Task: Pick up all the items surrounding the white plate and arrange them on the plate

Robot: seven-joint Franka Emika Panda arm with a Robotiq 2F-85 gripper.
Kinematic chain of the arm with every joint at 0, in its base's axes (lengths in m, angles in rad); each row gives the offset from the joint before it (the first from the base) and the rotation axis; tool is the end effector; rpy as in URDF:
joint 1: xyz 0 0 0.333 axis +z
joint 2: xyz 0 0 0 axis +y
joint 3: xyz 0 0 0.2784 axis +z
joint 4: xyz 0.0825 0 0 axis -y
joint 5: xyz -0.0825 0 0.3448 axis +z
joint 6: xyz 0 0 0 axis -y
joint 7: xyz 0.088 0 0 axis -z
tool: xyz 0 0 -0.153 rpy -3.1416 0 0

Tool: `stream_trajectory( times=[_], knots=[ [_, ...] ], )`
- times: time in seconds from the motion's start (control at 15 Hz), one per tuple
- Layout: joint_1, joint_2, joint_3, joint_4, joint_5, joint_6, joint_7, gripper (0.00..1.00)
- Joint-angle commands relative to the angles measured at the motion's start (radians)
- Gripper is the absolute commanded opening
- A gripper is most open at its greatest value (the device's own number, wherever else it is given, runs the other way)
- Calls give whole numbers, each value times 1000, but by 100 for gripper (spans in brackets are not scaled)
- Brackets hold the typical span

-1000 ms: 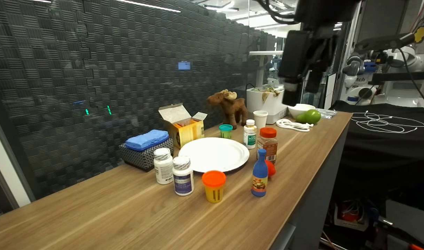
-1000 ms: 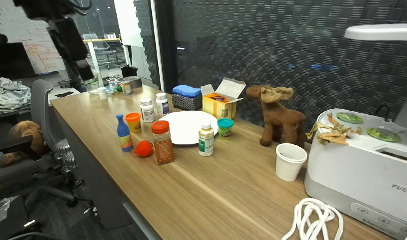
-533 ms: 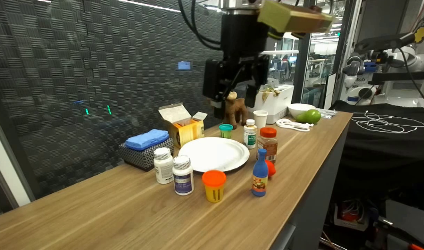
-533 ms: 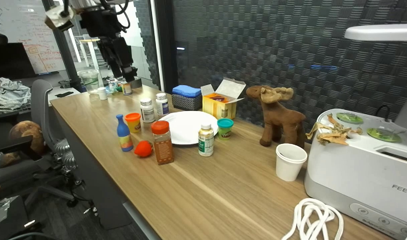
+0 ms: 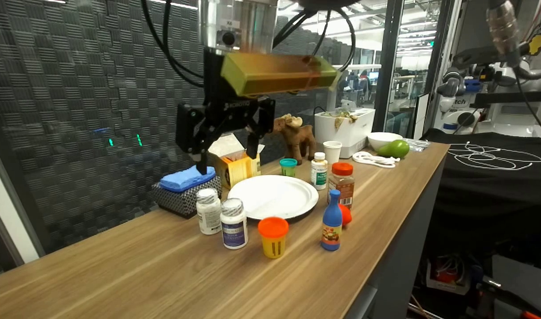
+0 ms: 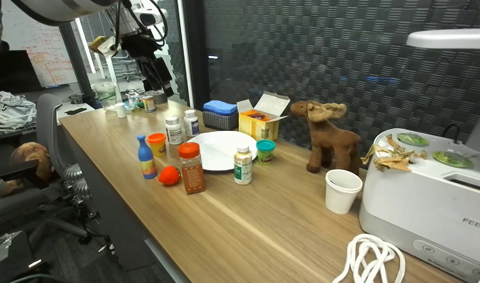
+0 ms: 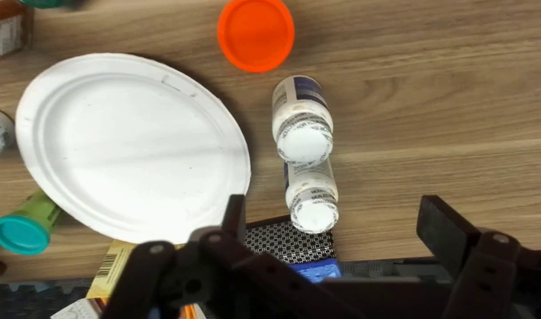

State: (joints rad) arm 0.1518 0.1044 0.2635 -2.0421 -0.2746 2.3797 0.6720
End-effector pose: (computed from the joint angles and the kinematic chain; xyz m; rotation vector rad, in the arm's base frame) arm 0.5239 0.2170 0.3573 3.0686 -0.1301 0.4622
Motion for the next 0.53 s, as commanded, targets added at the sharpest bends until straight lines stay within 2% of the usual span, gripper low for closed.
stream_trajectory(
  times=[0.0,0.2,0.47],
  knots=[
    [70,107,-53,95,-95,25,85,100],
    [109,170,-93,139,-126,17,103,100],
    [139,227,-137,184,-113,27,94,100]
  ],
)
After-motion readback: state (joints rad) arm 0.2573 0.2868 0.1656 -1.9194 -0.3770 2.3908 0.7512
